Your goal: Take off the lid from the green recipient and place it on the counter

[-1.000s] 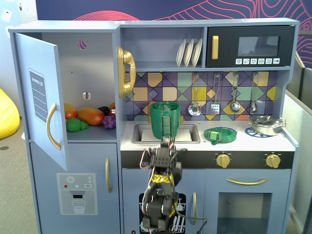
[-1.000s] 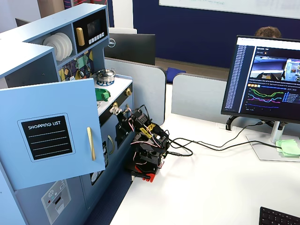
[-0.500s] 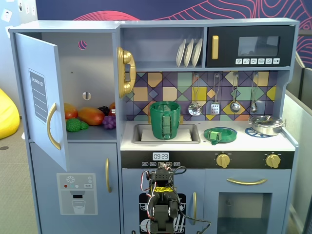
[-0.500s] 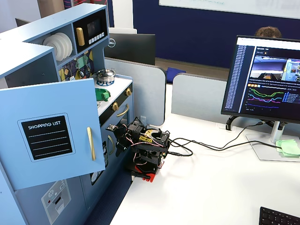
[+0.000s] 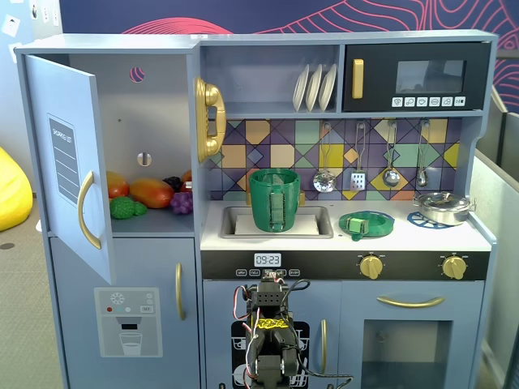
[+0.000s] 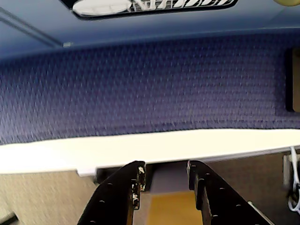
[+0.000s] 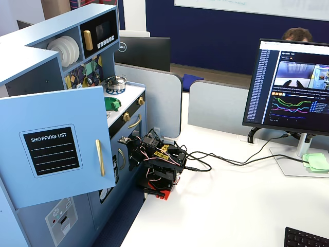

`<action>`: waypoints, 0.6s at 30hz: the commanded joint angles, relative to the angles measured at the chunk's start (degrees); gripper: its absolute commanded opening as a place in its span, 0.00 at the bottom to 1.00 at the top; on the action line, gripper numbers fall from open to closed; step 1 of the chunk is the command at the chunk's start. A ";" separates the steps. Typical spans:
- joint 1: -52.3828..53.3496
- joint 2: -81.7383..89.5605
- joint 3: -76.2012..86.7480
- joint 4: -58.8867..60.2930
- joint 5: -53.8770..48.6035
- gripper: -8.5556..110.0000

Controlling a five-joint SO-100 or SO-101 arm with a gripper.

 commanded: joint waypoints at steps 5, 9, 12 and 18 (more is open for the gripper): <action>1.93 -0.35 0.00 10.46 2.20 0.12; 1.93 -0.35 0.00 10.46 2.20 0.12; 1.93 -0.35 0.00 10.46 2.20 0.12; 1.93 -0.35 0.00 10.46 2.20 0.12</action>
